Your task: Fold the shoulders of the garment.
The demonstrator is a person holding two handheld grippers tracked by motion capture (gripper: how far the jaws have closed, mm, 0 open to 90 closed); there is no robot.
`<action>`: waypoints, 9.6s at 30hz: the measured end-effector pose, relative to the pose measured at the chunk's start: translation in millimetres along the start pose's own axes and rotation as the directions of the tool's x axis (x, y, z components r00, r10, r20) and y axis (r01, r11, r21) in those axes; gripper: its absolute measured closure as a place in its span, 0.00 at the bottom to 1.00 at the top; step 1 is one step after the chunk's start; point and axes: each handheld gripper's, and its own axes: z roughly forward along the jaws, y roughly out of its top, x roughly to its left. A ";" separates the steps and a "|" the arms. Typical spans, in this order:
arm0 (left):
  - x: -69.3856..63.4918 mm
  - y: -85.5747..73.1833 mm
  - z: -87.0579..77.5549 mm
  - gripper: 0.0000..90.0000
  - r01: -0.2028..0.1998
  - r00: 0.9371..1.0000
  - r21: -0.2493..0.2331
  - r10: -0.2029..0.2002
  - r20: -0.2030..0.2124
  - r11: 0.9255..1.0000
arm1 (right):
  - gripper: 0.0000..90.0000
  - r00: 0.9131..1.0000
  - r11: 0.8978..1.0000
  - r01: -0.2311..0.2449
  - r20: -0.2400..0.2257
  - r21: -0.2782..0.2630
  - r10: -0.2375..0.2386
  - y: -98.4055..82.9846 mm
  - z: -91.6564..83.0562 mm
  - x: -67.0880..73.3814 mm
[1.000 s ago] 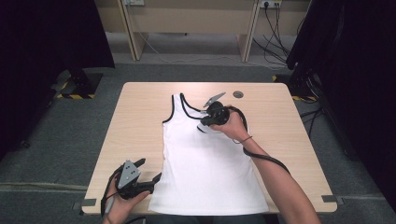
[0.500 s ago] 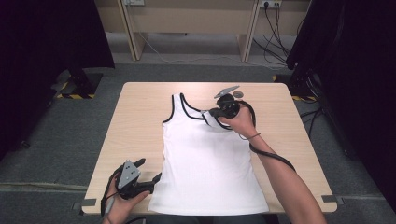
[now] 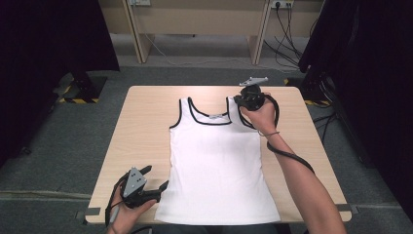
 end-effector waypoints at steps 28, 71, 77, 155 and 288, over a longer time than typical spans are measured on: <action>-1.2 0.2 0.5 0.21 -0.012 1.000 0.005 0.012 0.000 1.000 | 0.88 0.944 0.987 0.116 -0.320 0.112 -0.075 -78.5 12.1 58.4; -1.5 0.4 0.8 0.21 -0.016 1.000 0.008 0.016 0.001 1.000 | 0.63 0.948 0.972 0.163 -0.298 0.169 -0.107 -94.8 5.9 61.4; -1.3 0.5 1.0 0.21 -0.014 1.000 0.010 0.014 -0.001 1.000 | 0.61 0.956 0.978 0.132 -0.282 0.165 -0.081 -100.3 -4.1 52.0; 58.4 85.1 96.0 0.22 -0.078 0.997 0.017 0.078 -0.023 0.997 | 0.35 0.965 0.974 -0.219 -0.137 0.051 0.224 -231.7 -145.3 -14.1; 65.1 107.0 196.6 0.93 -0.115 0.991 0.154 0.103 0.083 0.981 | 0.33 0.976 0.980 -0.197 -0.096 -0.008 0.195 -254.6 -154.3 -8.5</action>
